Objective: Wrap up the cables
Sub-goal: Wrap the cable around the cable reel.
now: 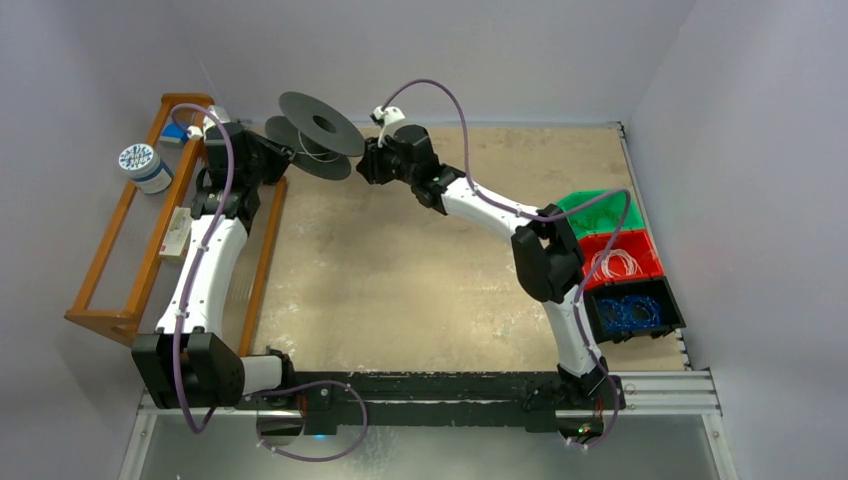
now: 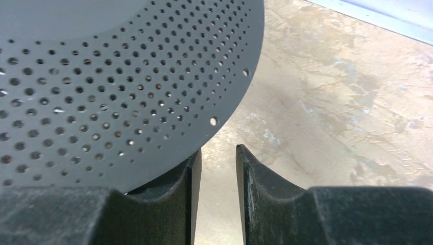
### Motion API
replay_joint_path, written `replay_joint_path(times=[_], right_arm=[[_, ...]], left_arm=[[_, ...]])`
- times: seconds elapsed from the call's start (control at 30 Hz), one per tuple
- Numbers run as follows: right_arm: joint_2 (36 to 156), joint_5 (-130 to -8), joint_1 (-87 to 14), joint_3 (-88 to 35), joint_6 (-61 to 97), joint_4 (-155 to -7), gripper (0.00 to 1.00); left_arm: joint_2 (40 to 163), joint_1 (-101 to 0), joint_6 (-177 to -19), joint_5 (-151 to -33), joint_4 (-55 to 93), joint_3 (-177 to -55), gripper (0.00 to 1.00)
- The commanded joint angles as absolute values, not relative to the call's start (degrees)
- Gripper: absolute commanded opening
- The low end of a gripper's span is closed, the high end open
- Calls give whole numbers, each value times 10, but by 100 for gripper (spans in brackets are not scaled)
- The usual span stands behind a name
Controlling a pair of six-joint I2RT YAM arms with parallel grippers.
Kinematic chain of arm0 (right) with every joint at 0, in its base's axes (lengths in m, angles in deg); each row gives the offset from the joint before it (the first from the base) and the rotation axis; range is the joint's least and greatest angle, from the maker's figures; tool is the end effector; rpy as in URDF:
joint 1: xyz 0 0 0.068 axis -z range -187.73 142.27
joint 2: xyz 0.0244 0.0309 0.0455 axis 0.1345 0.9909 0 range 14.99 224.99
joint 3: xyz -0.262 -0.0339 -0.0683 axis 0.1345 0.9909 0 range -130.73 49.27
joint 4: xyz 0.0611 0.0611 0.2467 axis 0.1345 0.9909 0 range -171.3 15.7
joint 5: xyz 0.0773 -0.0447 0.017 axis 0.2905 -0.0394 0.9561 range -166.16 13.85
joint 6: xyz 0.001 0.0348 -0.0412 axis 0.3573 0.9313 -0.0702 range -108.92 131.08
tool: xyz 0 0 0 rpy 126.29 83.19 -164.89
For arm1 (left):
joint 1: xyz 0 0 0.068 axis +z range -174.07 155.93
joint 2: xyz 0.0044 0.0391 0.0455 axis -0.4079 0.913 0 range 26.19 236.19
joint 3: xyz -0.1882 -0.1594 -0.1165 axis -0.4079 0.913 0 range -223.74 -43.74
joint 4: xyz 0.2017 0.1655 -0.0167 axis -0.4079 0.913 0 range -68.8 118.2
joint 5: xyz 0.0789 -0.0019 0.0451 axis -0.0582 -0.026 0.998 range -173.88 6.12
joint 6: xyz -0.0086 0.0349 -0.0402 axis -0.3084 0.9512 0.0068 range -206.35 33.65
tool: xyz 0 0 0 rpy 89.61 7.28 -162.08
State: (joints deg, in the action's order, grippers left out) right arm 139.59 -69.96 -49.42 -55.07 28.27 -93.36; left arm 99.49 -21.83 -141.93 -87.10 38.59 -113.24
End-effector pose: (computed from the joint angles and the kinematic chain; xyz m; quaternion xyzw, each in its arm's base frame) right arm 0.3924 0.3546 0.2867 -0.1947 0.7301 0.3569 0.5493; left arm 0.2945 0.0096 0.3703 -0.3848 0.7296 -0.2743 0.4943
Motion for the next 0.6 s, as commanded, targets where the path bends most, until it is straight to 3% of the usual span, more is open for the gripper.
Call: replay_joint_path(times=[0.0,0.1,0.3,0.57], right_arm=[[1389,-747,-488,-570,248,-950,34],[1376,-716,-478,-561,232,-957,35],[1287,-422,-392,-380,339,-1128,39],[1234,-304,-359,-249,505,-1301,45]], left_arm=[[985,-226,-1428,-932,354,-1151,0],[984,-226,-1424,-935,351,-1157,0],[987,-226,-1396,-960,329,-1173,0],[981,-227,-1394,-1052,245,-1148,0]])
